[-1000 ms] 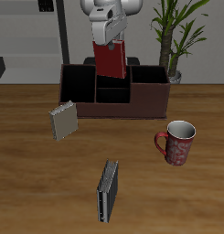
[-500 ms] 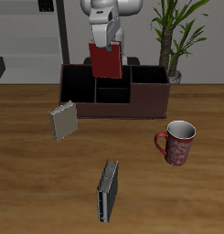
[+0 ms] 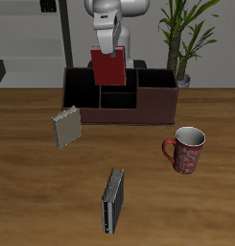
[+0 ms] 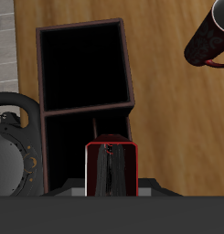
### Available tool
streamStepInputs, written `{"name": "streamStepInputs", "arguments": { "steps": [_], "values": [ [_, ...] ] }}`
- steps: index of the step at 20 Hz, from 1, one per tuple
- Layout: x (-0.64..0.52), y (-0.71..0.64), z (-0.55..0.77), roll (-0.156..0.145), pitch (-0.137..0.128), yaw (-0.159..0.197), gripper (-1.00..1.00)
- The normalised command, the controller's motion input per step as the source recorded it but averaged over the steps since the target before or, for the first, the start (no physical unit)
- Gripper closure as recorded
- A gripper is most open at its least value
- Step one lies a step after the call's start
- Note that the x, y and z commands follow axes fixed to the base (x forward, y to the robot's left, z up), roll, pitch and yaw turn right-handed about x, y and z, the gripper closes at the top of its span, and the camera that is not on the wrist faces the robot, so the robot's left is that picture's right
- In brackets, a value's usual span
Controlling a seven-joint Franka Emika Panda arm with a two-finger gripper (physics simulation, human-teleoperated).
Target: Place the red book into the back desk caddy's front compartment
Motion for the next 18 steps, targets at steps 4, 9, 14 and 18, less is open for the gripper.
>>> {"name": "streamStepInputs", "arguments": {
  "steps": [4, 9, 14, 18],
  "values": [
    [0.13, 0.06, -0.01, 0.015, 0.006, 0.034, 1.0],
    [0.07, 0.14, -0.03, 0.036, 0.01, 0.008, 1.0],
    [0.02, 0.11, -0.05, 0.029, 0.013, 0.006, 1.0],
    [-0.07, 0.06, -0.16, 0.034, 0.03, 0.022, 1.0]
  ]
}}
